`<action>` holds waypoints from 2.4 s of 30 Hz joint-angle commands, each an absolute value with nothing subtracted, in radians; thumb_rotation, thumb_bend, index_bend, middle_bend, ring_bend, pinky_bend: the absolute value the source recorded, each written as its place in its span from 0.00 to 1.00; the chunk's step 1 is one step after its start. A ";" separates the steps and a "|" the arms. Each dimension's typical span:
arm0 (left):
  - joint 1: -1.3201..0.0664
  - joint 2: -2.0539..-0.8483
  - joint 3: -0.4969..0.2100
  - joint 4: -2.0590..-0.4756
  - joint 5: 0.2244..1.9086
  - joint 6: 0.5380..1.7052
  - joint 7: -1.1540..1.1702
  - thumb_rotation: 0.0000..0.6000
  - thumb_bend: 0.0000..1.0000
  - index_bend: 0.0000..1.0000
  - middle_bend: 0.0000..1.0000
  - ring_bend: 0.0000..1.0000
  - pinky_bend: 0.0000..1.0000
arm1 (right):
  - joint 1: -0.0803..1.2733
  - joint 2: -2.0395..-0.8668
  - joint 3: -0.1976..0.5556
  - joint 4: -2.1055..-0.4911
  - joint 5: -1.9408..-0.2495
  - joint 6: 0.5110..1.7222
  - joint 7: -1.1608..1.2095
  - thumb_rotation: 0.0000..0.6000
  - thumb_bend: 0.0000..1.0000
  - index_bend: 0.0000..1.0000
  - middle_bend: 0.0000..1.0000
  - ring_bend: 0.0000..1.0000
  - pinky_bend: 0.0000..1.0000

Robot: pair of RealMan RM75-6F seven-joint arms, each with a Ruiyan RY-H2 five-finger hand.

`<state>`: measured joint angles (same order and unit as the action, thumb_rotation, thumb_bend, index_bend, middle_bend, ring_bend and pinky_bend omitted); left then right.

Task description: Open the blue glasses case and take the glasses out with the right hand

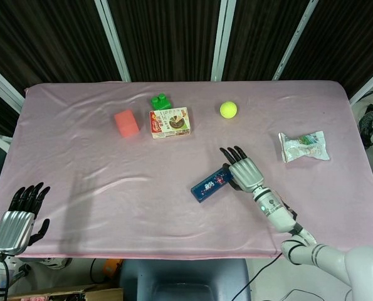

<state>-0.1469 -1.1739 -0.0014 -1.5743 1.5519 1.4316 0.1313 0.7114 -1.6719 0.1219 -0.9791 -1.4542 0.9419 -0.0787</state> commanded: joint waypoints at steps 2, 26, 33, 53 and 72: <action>-0.147 -1.174 0.000 -1.574 1.553 1.430 0.132 1.00 0.40 0.00 0.00 0.00 0.00 | 0.713 -1.670 0.121 -0.983 -1.448 0.940 -0.088 1.00 0.56 0.62 0.14 0.05 0.00; -0.143 -1.172 0.006 -1.571 1.573 1.447 0.126 1.00 0.40 0.00 0.00 0.00 0.00 | 0.738 -1.652 0.141 -1.049 -1.391 0.912 -0.185 1.00 0.76 0.71 0.15 0.06 0.00; -0.144 -1.171 0.004 -1.571 1.568 1.442 0.125 1.00 0.40 0.00 0.00 0.00 0.00 | 0.788 -1.684 0.198 -1.040 -1.328 0.873 -0.239 1.00 0.76 0.71 0.15 0.06 0.00; -0.154 -1.171 -0.002 -1.569 1.547 1.419 0.124 1.00 0.40 0.00 0.00 0.00 0.00 | 0.896 -1.730 0.285 -1.054 -1.153 0.774 -0.353 1.00 0.43 0.18 0.03 0.00 0.00; -0.141 -1.166 0.018 -1.581 1.591 1.451 0.122 1.00 0.40 0.00 0.00 0.00 0.00 | 0.810 -1.508 0.106 -1.465 -1.224 0.770 -0.389 1.00 0.43 0.42 0.03 0.00 0.00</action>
<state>-0.1416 -1.1667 0.0173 -1.5806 1.5898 1.4494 0.1234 0.8039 -1.4939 0.1107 -1.4729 -1.2365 0.7776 -0.3760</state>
